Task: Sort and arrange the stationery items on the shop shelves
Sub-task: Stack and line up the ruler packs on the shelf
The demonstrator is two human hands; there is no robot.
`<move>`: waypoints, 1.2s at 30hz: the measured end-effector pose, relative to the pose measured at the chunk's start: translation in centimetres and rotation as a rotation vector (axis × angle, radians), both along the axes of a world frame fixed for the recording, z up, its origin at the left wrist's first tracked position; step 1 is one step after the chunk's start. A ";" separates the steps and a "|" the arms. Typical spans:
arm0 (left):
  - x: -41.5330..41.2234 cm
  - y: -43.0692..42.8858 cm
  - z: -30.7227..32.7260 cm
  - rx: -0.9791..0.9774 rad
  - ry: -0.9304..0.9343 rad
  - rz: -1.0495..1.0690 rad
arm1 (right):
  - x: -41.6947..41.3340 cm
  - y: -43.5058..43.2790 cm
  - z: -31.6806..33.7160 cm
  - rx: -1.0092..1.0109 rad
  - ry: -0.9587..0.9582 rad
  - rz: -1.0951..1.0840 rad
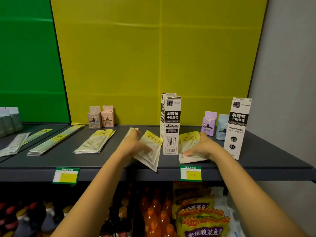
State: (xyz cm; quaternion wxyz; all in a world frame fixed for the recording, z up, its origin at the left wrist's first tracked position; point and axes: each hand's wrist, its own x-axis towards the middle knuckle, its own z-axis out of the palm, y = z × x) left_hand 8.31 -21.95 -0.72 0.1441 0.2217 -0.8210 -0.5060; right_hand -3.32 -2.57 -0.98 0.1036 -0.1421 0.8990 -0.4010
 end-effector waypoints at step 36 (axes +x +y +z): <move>12.2 -22.3 3.6 0.341 0.409 0.236 | 10.1 -16.4 5.7 -0.731 0.135 0.208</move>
